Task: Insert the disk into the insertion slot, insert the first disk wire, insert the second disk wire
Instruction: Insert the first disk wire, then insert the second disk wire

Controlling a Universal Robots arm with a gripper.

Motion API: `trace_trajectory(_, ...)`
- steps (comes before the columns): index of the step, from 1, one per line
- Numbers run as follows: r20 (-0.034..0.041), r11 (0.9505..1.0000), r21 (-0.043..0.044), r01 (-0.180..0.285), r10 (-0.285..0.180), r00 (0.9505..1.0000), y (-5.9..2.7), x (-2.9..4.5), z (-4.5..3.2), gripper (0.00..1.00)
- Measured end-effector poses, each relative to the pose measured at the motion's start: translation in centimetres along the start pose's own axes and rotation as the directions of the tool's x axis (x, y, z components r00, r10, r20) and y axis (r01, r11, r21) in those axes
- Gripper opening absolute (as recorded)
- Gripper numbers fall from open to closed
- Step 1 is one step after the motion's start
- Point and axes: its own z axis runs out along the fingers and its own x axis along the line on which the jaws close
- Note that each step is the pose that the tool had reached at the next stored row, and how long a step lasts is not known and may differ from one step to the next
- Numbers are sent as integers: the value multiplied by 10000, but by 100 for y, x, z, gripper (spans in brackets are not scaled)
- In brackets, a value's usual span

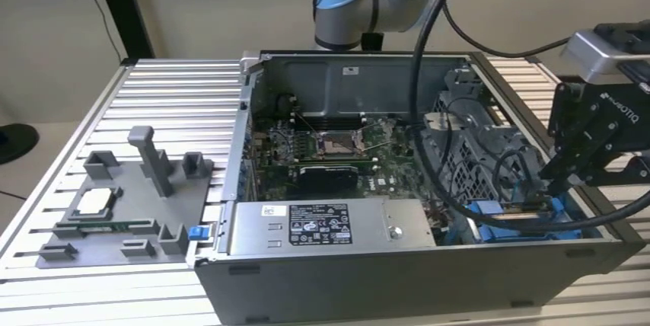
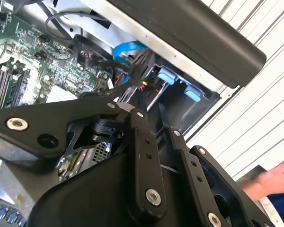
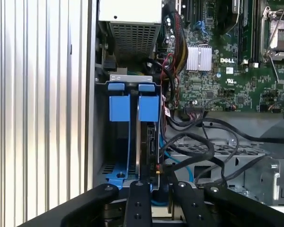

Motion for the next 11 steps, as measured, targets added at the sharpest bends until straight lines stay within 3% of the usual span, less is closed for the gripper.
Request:
trace_trajectory(7,5,9993,-368,-20,20,10000,-234,-3,-36,0)
trace_trajectory(11,13,9984,-556,-29,29,10000,-308,-3,-44,0)
